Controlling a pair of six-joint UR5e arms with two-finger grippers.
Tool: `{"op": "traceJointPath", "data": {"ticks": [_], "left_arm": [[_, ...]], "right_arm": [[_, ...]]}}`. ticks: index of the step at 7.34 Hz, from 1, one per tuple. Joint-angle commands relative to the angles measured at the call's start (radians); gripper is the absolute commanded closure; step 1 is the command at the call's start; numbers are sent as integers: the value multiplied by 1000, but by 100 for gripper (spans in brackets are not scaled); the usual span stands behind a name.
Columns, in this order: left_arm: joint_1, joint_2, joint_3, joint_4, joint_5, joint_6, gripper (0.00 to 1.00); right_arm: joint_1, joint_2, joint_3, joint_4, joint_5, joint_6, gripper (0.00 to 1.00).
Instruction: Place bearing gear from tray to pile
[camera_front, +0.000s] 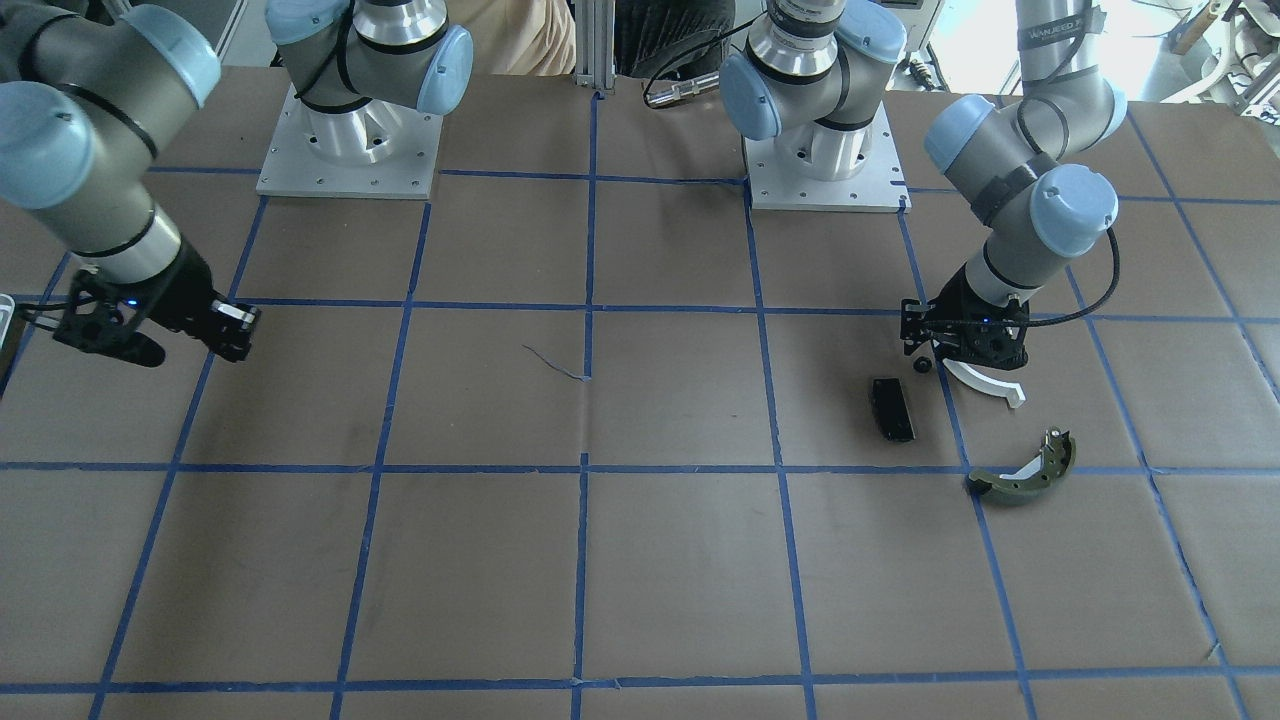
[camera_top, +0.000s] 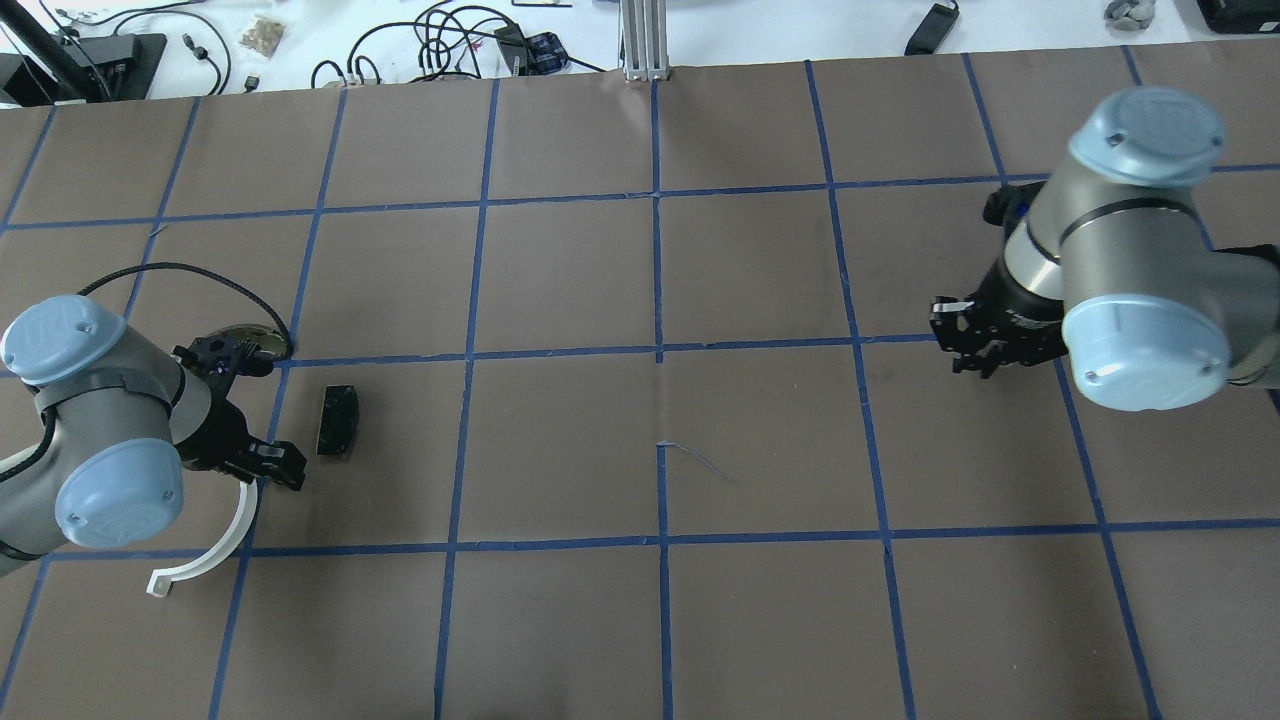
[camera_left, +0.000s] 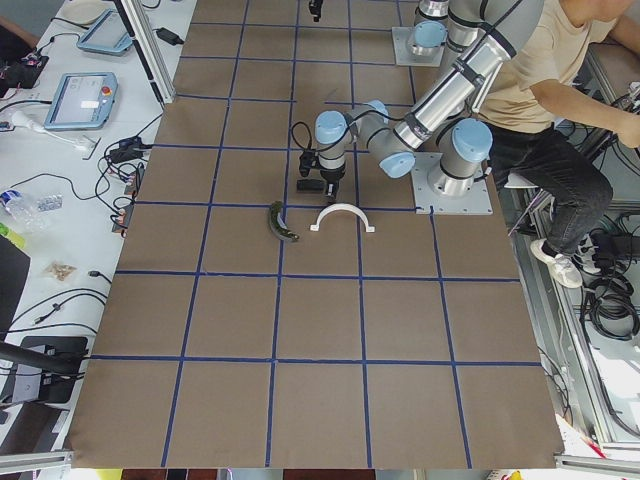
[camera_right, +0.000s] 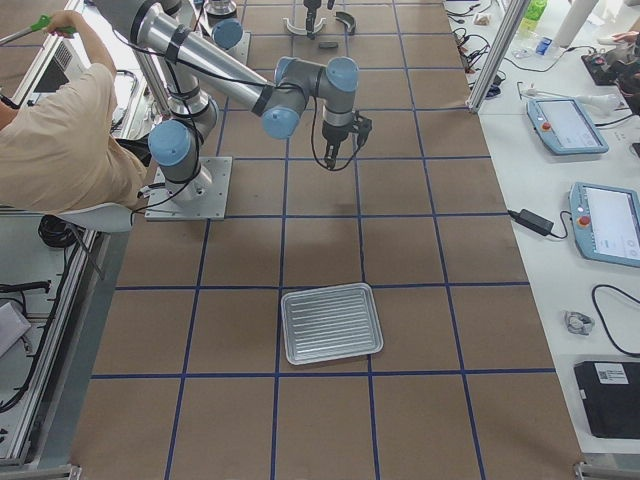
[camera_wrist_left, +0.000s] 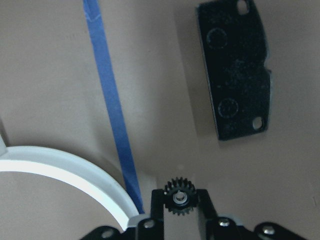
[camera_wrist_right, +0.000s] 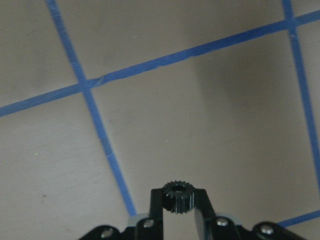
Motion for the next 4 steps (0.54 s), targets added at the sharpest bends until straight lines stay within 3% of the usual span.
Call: {"op": "traceJointPath", "data": {"ticks": [1, 3, 4], "left_arm": [[-18, 18, 9, -1, -2, -18, 0], [-116, 52, 9, 1, 4, -145, 0], [-183, 63, 11, 1, 4, -227, 0]], "right_arm": [[241, 26, 0, -90, 9, 253, 83], [389, 136, -70, -163, 113, 376, 83], [461, 216, -134, -174, 113, 415, 83]]}}
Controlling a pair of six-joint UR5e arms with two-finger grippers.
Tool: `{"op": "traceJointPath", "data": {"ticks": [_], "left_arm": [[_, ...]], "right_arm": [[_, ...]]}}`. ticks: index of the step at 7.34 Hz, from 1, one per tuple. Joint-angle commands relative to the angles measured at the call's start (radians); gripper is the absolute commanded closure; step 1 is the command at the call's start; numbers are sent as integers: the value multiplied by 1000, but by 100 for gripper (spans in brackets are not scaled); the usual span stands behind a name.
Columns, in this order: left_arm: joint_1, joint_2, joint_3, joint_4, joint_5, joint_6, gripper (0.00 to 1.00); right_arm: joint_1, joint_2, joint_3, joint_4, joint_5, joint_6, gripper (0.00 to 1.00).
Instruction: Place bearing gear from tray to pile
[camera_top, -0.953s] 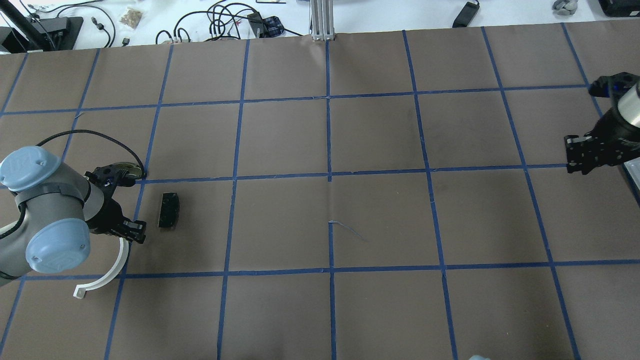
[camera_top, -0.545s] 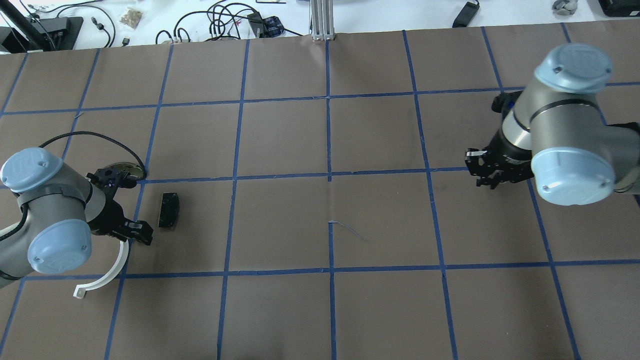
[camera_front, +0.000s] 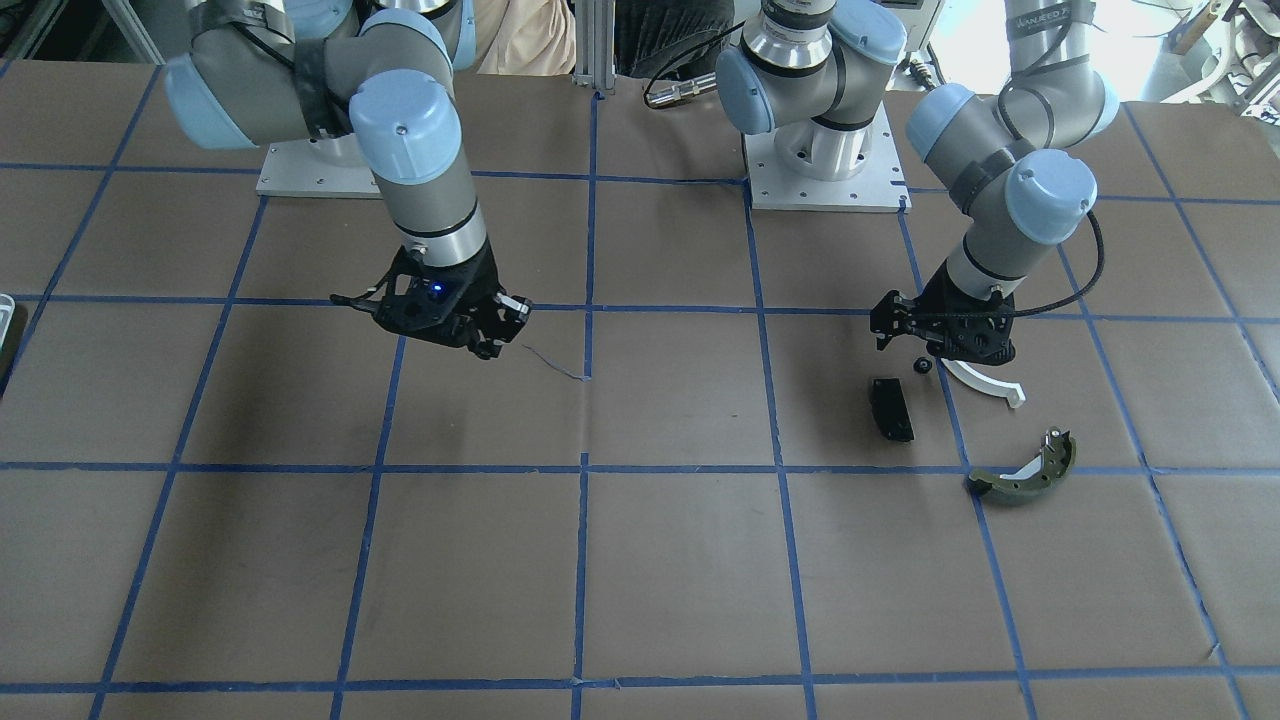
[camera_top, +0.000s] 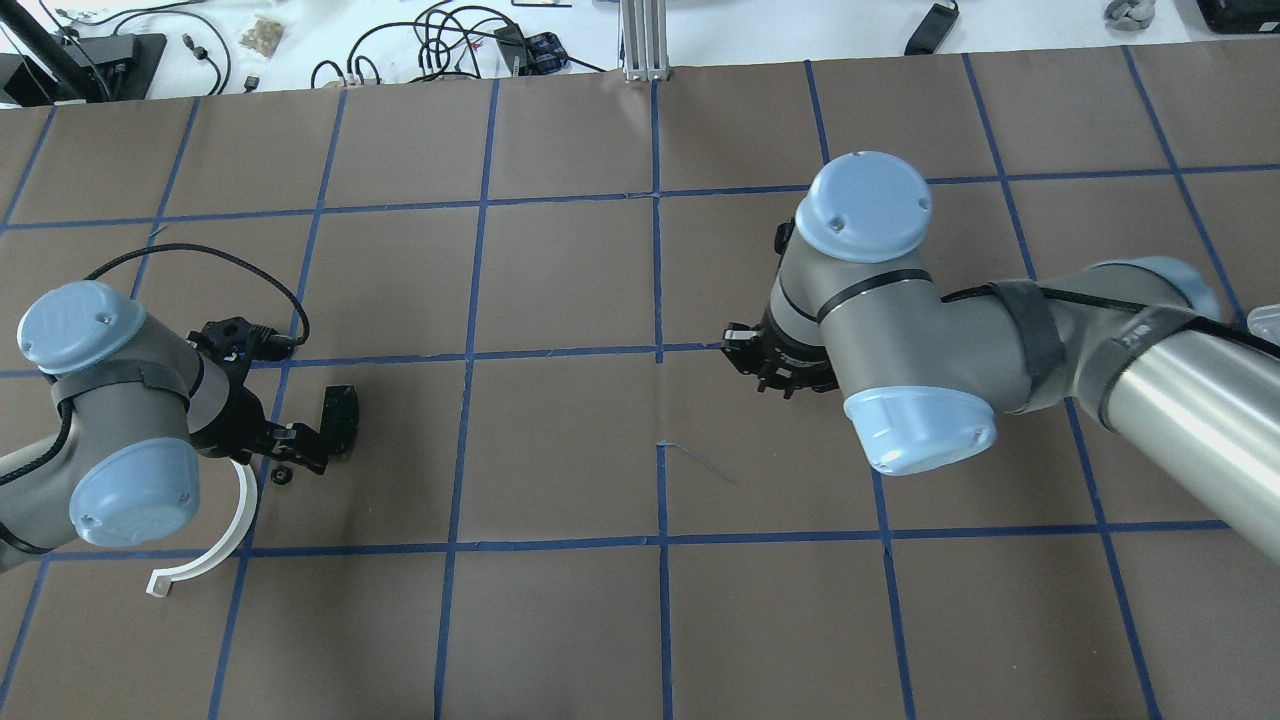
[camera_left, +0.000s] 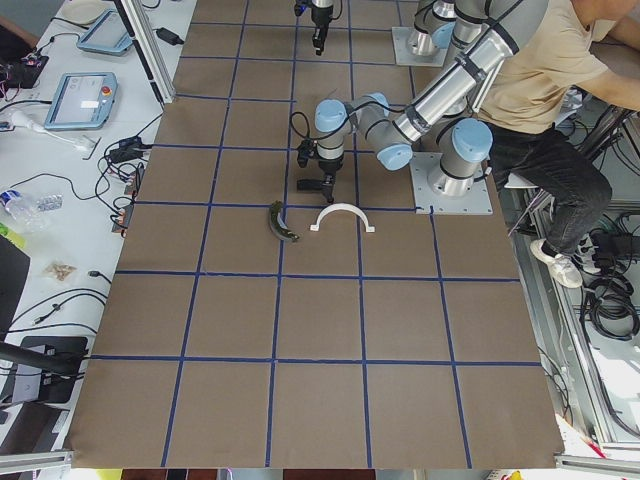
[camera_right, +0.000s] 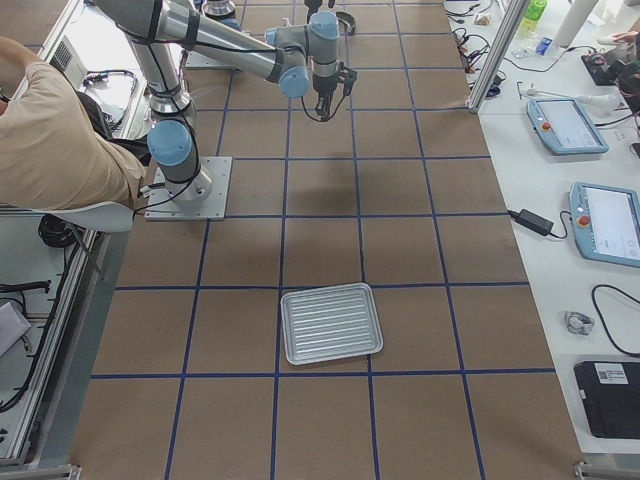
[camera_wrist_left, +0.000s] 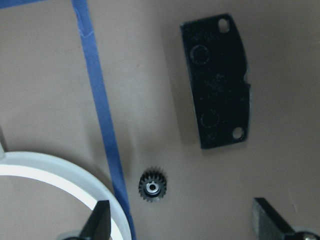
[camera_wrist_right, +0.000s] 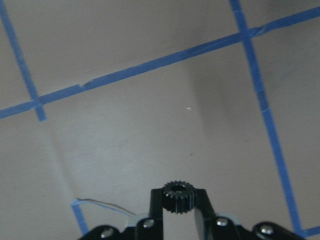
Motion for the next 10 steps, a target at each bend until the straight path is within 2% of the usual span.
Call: {"op": "traceJointPath", "data": {"ticks": [1, 3, 4, 5, 6, 7, 8, 10], "left_arm": [[-135, 22, 2, 0, -1, -178, 0], [-213, 11, 5, 0, -5, -348, 0], [-226, 11, 5, 2, -5, -353, 0], [-227, 10, 4, 2, -5, -353, 0], [-233, 5, 5, 3, -4, -364, 0], [-247, 4, 16, 9, -5, -405, 0], [-272, 1, 20, 9, -5, -422, 0], [-365, -13, 26, 14, -8, -581, 0]], "right_arm": [[162, 170, -134, -34, 23, 95, 82], [198, 290, -194, -38, 20, 30, 79], [198, 295, -190, -42, 17, -62, 78], [197, 295, -190, -43, 18, -122, 61], [195, 295, -188, -43, 17, -141, 51], [188, 294, -190, -43, 14, -149, 1], [156, 280, -193, -32, 3, -243, 0], [20, 167, -190, 22, -2, -401, 0]]}}
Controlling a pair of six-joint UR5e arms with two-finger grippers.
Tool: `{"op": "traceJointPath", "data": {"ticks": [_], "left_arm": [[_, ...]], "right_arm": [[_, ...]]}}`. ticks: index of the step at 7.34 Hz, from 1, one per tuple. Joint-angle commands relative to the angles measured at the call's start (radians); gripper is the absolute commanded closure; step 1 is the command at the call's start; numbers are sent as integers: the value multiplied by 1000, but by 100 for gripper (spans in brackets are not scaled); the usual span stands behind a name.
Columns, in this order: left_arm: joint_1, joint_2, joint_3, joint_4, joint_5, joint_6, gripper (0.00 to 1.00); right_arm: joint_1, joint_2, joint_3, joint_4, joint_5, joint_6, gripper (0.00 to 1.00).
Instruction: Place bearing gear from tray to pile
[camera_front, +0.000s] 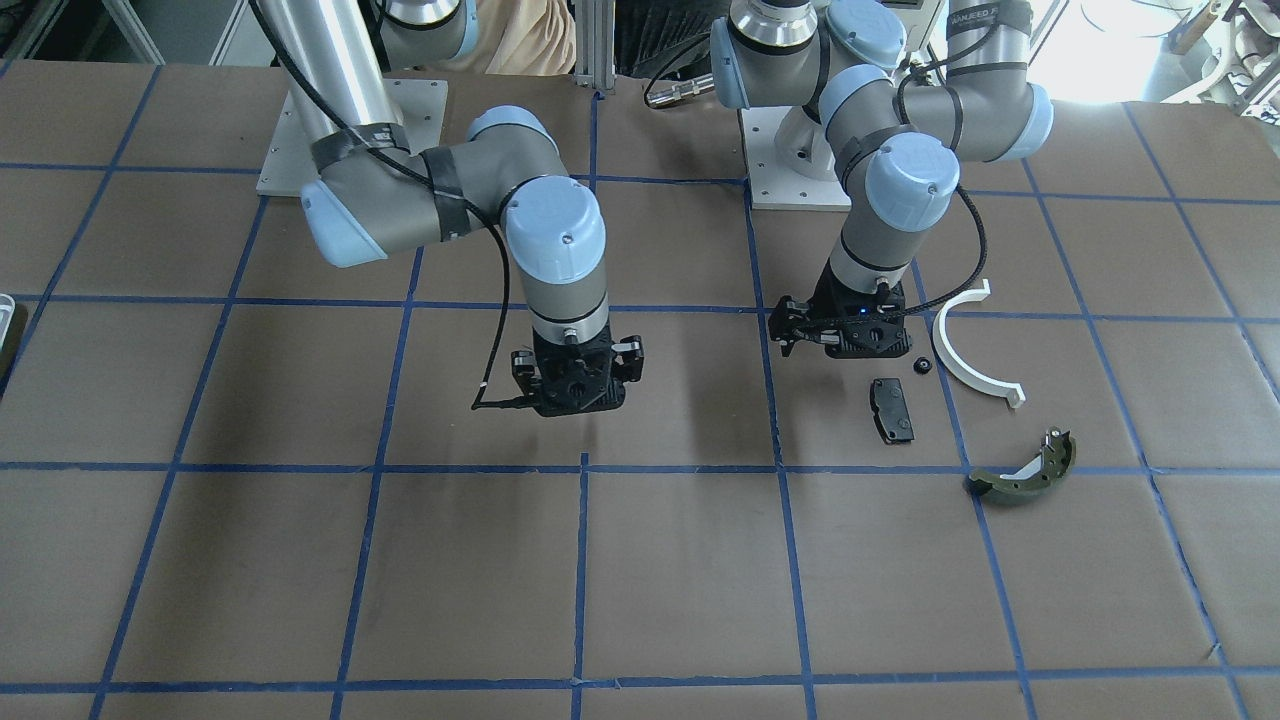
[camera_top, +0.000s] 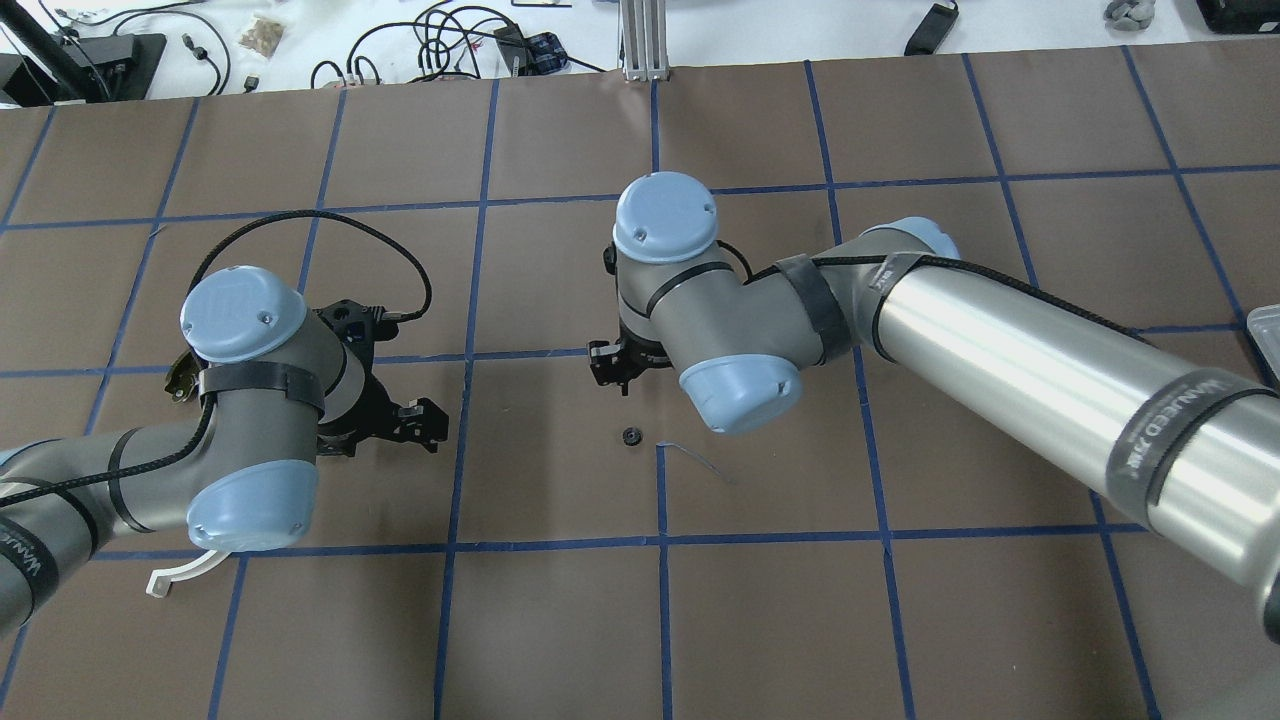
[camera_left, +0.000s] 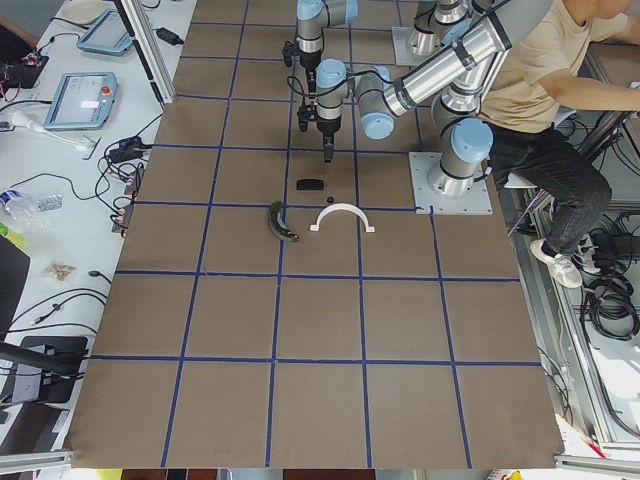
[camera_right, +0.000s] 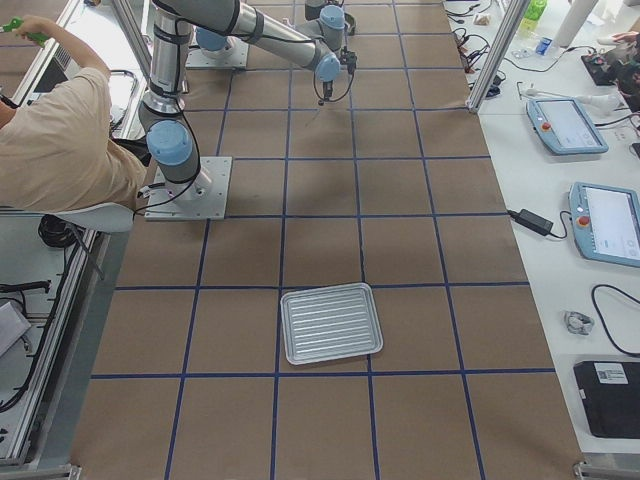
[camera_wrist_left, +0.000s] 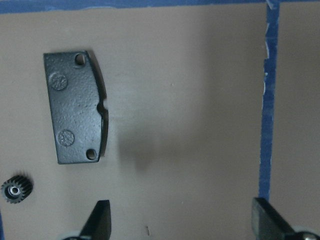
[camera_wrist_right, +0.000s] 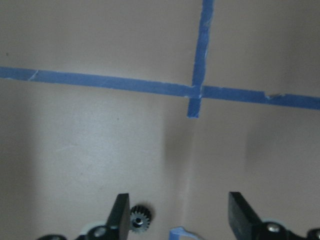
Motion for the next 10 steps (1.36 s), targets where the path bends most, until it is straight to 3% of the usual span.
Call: {"op": "traceJointPath", "data": {"ticks": [1, 3, 6, 8, 10], "left_arm": [[-126, -11, 28, 1, -4, -167, 0], [-258, -42, 62, 1, -18, -319, 0], [-414, -183, 152, 44, -47, -488, 0], [-517, -247, 245, 52, -50, -559, 0], [-530, -289, 257, 53, -39, -541, 0]], "right_arm": [[-155, -121, 0, 120, -7, -236, 0], [-277, -224, -16, 220, 0, -278, 0], [-302, -290, -219, 490, -28, -284, 0], [-302, -343, -234, 588, -30, -293, 0], [-303, -372, -233, 630, -33, -301, 0]]}}
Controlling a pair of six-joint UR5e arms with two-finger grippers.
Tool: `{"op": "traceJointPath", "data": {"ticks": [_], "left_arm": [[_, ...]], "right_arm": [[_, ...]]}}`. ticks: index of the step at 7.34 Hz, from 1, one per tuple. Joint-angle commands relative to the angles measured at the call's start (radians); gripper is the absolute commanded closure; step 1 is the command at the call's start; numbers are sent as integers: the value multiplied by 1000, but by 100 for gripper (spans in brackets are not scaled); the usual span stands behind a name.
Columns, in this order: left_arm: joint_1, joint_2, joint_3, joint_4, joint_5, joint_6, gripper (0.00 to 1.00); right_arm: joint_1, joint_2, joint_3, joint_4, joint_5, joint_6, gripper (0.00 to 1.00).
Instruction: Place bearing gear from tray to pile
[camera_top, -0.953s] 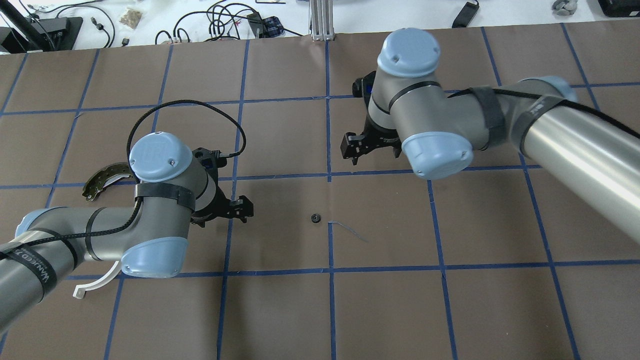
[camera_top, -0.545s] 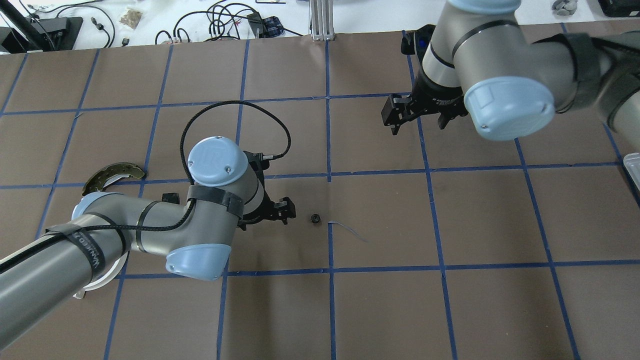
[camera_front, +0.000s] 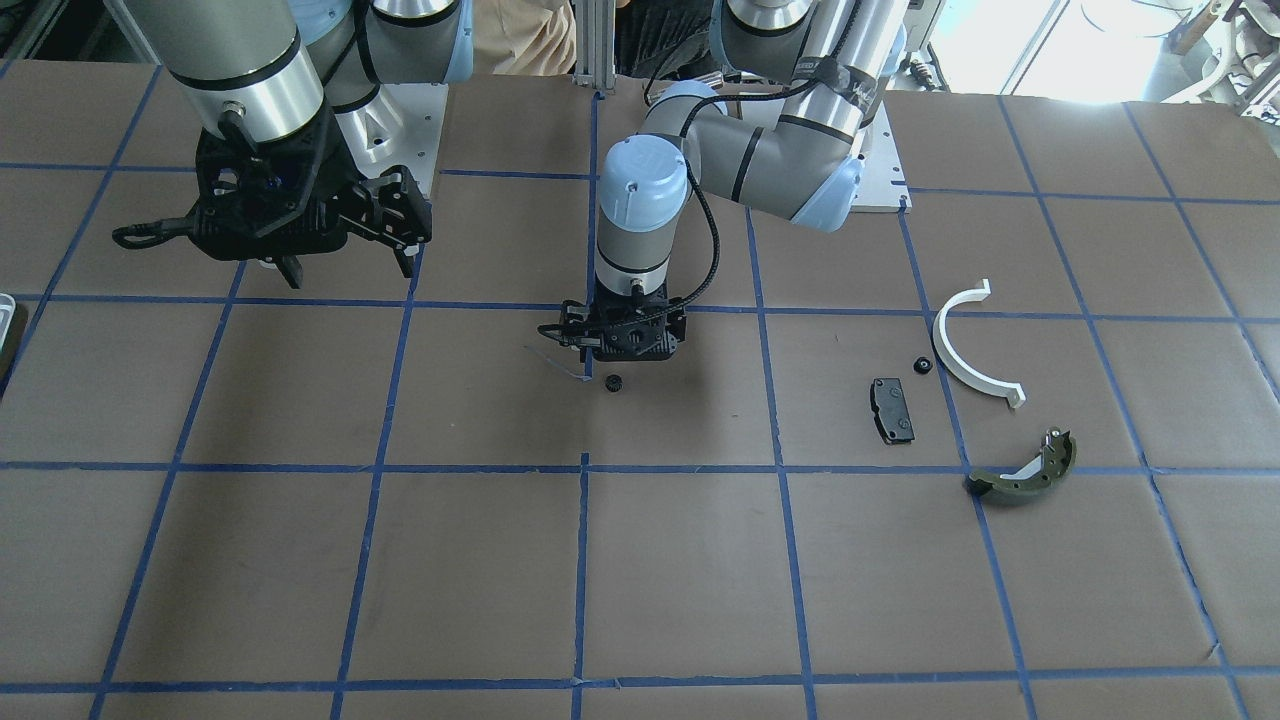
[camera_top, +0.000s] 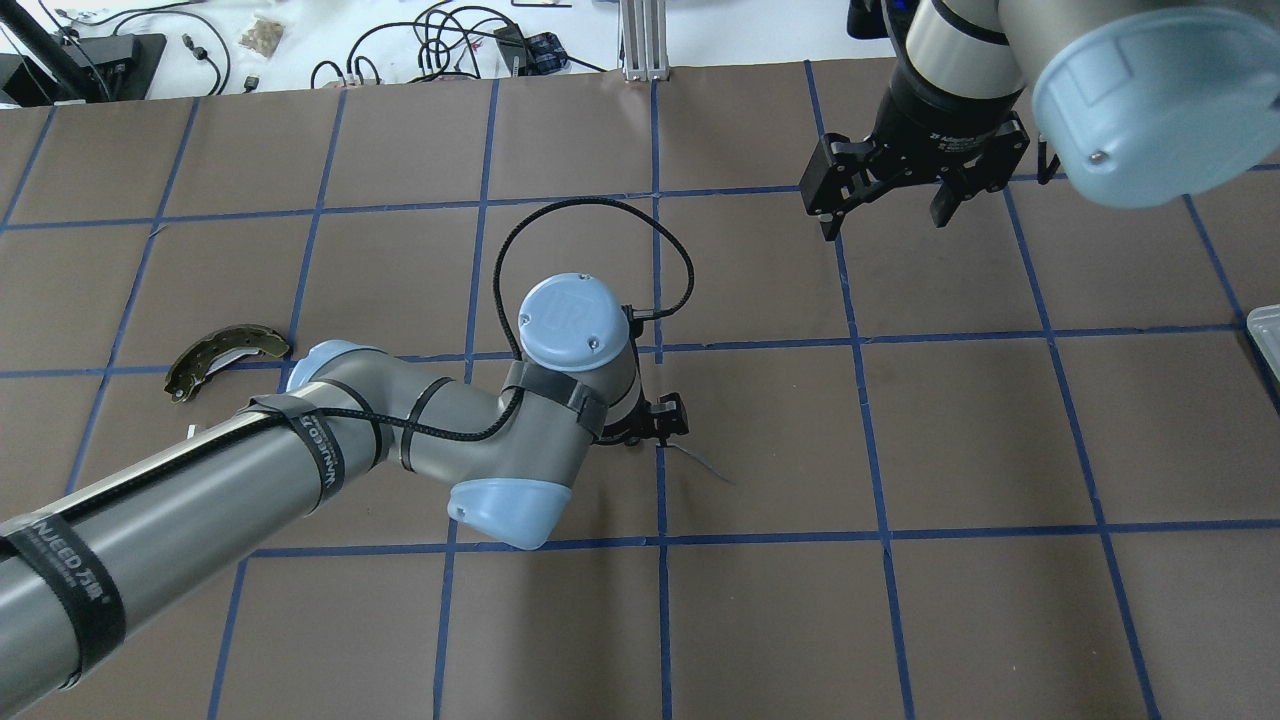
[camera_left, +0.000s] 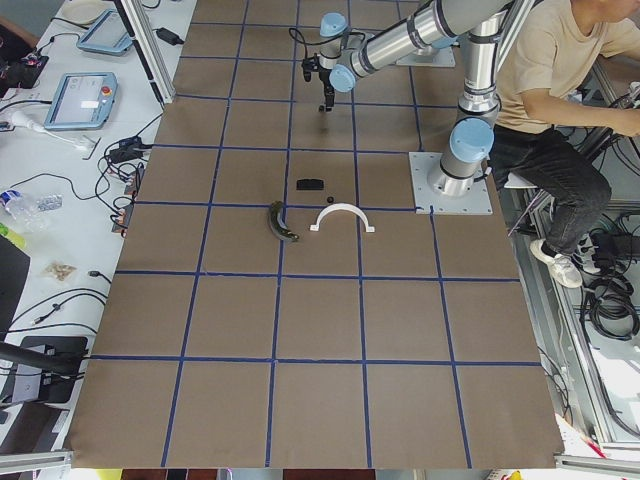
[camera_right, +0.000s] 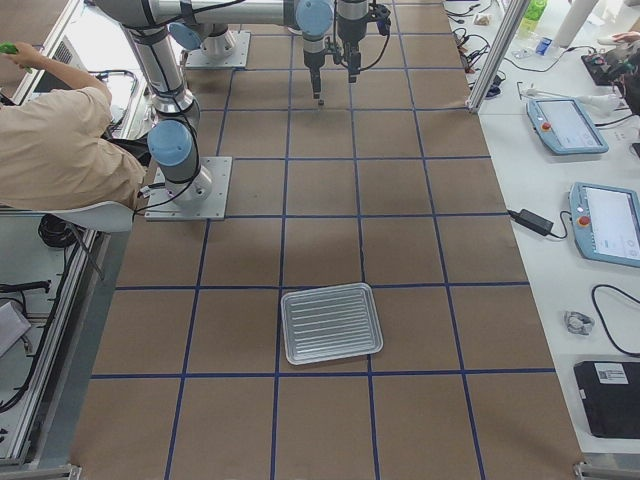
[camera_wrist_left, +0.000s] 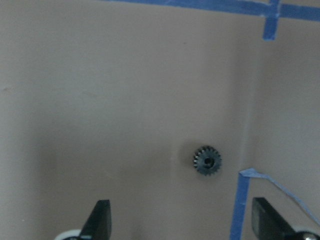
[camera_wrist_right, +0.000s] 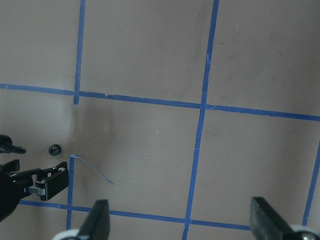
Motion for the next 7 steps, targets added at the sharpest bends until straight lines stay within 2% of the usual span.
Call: {"op": "traceJointPath", "data": {"ticks": [1, 3, 5, 6, 7], "left_arm": [[-13, -48, 19, 2, 28, 8, 0], [-11, -102, 67, 25, 53, 8, 0], [-11, -113, 78, 27, 53, 9, 2], [-6, -99, 67, 27, 51, 15, 17], [-5, -94, 68, 27, 50, 23, 40]], "right_arm": [[-1, -44, -2, 29, 2, -8, 0], [-3, -84, 6, 44, -8, -8, 0], [-3, -86, 7, 59, -39, -13, 0], [5, -84, 9, 103, -57, -13, 0], [-1, -81, -20, 143, -51, -13, 0]]}}
